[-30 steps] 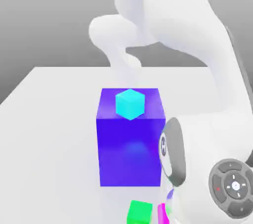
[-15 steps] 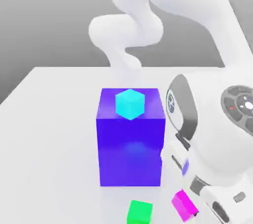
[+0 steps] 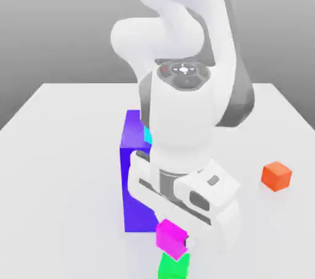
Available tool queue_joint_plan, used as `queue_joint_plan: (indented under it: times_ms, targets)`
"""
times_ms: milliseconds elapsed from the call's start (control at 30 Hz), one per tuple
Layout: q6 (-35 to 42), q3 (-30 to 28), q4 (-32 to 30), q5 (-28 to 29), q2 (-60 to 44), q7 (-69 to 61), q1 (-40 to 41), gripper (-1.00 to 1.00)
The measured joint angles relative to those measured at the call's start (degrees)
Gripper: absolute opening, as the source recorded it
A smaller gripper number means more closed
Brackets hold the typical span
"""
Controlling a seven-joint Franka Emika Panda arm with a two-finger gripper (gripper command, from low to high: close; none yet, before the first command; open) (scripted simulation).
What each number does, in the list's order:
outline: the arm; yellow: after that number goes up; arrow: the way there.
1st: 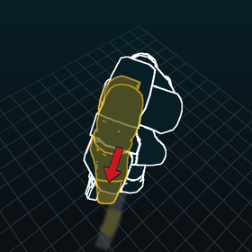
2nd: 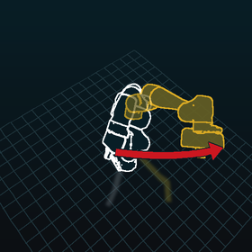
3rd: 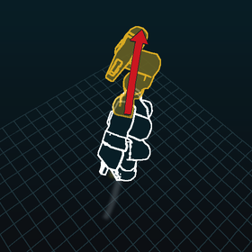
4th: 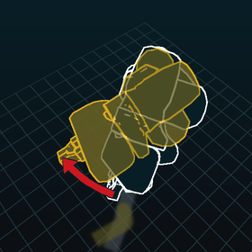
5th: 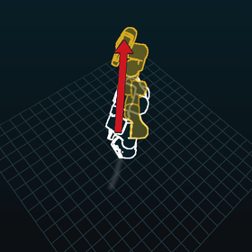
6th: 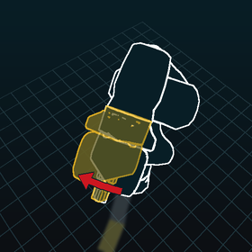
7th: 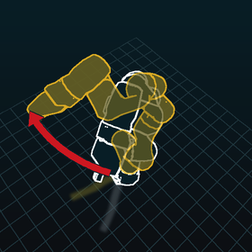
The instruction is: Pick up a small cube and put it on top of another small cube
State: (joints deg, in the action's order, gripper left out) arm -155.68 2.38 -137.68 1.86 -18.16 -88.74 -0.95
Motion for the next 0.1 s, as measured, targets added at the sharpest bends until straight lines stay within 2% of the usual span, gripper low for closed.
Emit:
queue_joint_plan:
  times_ms: [100]
  targets:
    - [0.0,0.0,0.0,0.0,0.0,0.0,0.01,1.0]
